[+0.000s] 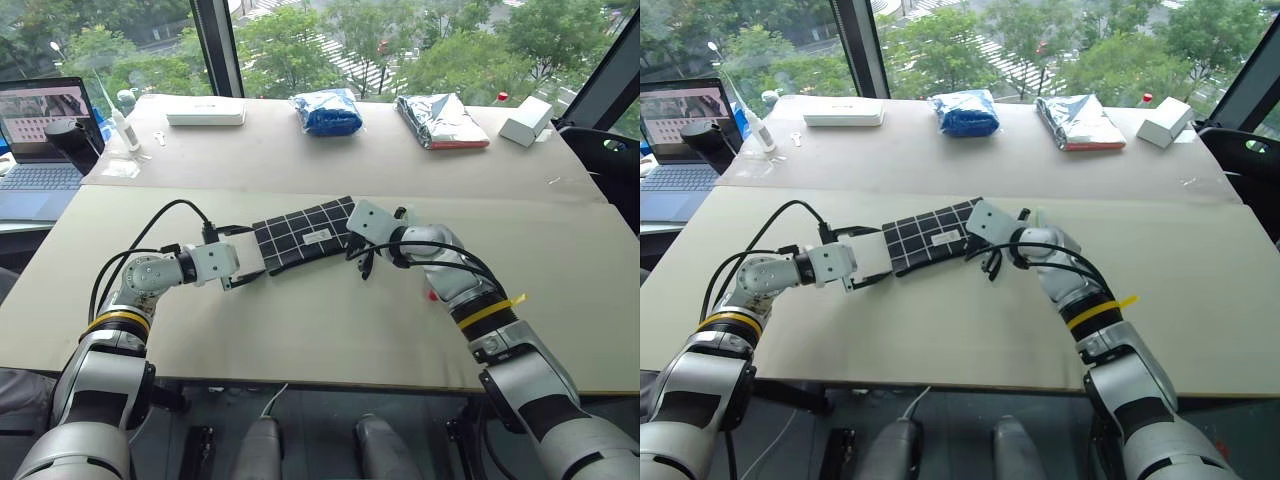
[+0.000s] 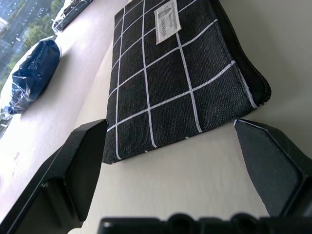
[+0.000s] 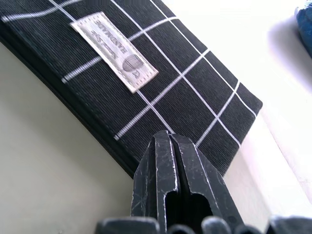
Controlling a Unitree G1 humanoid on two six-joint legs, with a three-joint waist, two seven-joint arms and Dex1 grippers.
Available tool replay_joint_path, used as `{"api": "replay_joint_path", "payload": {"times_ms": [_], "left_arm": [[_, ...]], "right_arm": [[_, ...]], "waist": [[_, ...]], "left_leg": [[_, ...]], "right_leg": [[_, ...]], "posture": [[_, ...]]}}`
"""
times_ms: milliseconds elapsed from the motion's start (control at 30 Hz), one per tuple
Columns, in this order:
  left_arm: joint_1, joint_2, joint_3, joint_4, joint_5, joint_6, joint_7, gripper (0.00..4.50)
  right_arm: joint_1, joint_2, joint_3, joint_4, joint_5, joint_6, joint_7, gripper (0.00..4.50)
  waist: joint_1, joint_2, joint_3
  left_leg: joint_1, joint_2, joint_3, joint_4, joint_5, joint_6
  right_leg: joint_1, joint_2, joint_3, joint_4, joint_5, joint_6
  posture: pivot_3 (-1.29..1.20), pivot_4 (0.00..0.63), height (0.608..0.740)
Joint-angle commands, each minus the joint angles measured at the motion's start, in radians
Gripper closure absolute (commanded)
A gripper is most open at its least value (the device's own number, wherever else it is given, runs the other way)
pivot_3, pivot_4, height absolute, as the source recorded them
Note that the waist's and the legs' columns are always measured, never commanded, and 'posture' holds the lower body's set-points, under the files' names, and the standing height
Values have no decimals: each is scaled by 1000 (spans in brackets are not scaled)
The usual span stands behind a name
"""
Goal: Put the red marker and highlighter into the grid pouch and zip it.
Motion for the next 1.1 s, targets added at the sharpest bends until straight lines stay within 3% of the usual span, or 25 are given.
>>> {"api": "replay_joint_path", "payload": {"times_ms": [33,333,700,867,1100], "left_arm": [[-6,-7,-31,30,44,-1,-13,0],[-6,35,-1,28,11,7,-57,0],[-5,66,49,-12,-72,20,-162,0],[-14,66,66,-38,-98,33,-193,0],[5,70,75,-63,-115,40,-213,0]], "right_arm": [[-7,1,-34,-35,6,4,-2,4474],[-78,37,-96,143,-26,-12,-198,4474],[-13,18,-23,154,-64,-40,-104,4474],[-70,19,-63,217,-74,-83,-197,4474],[-109,25,-97,219,-57,-109,-202,4474]], "waist": [[0,0,0],[-6,0,0],[-34,0,0],[-33,0,0],[-33,0,0]], "left_leg": [[0,0,0,0,0,0],[0,0,0,0,0,0],[0,0,0,-2,0,0],[0,0,0,-2,0,0],[-1,0,0,-2,0,0]], "right_leg": [[0,0,0,0,0,0],[-1,0,0,0,0,0],[-2,0,0,0,0,0],[-2,0,0,0,0,0],[-2,0,0,0,0,0]], "posture": [[0,150,740],[0,150,740],[0,150,740],[0,150,740],[0,150,740]]}}
